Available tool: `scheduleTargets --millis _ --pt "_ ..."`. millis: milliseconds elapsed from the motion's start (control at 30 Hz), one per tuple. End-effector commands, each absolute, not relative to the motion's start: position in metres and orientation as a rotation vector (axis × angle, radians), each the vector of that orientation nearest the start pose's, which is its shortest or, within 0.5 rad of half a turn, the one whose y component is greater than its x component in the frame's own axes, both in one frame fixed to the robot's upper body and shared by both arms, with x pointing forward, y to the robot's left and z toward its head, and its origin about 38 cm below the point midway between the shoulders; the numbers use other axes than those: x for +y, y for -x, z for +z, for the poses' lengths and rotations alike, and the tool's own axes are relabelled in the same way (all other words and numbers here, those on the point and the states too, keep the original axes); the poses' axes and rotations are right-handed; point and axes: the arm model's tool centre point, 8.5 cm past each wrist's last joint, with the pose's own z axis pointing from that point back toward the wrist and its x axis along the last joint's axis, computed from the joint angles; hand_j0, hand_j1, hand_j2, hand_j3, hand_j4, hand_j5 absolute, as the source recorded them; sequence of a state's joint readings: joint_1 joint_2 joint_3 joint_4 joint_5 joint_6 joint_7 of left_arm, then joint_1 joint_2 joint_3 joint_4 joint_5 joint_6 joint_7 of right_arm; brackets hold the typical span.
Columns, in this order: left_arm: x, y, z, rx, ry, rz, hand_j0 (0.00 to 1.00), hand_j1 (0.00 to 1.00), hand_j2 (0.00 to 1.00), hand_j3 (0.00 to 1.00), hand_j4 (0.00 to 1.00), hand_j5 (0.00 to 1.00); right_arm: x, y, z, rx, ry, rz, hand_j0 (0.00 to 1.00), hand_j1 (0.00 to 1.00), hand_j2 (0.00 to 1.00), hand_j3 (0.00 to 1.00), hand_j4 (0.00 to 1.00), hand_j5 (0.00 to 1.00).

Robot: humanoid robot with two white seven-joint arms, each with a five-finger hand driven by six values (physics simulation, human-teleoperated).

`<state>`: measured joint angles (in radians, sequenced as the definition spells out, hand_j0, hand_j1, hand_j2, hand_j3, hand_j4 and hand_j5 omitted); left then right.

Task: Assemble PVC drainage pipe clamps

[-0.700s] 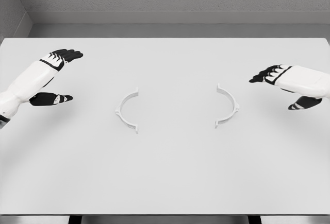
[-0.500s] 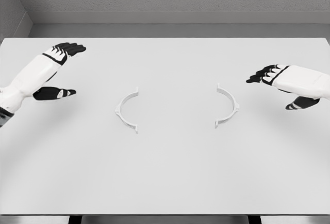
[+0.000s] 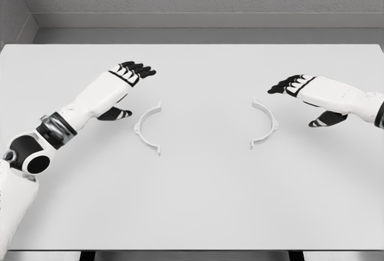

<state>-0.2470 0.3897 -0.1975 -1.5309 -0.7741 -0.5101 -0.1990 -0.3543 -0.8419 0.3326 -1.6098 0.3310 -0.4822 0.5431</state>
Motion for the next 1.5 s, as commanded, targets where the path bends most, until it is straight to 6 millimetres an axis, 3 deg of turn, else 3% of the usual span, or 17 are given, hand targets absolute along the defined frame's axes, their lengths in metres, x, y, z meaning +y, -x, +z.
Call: scheduleTargets --millis 0,133,300,500,1467 --pt "0.243 -0.408 0.144 -1.731 -0.606 -1.563 1.0 1.0 1.0 1.0 1.0 1.0 -0.316 -0.4 0.202 -1.494 0.364 1.827 1.0 1.0 1.0 1.0 1.0 1.0" --pt "0.256 -0.406 0.147 -1.699 -0.625 -1.596 1.0 1.0 1.0 1.0 1.0 1.0 -0.319 -0.409 0.184 -1.477 0.336 1.761 1.0 1.0 1.0 1.0 1.0 1.0" --pt "0.257 -0.404 0.138 -1.581 -0.565 -1.691 1.0 1.0 1.0 1.0 1.0 1.0 -0.323 -0.424 0.171 -1.442 0.355 1.725 1.0 1.0 1.0 1.0 1.0 1.0" --pt "0.255 -0.402 0.137 -1.59 -0.551 -1.699 1.0 1.0 1.0 1.0 1.0 1.0 -0.324 -0.432 0.159 -1.399 0.375 1.721 1.0 1.0 1.0 1.0 1.0 1.0" --pt "0.231 -0.402 0.129 -1.606 -0.5 -1.712 1.0 1.0 1.0 1.0 1.0 1.0 -0.301 -0.439 0.149 -1.417 0.339 1.722 1.0 1.0 1.0 1.0 1.0 1.0"
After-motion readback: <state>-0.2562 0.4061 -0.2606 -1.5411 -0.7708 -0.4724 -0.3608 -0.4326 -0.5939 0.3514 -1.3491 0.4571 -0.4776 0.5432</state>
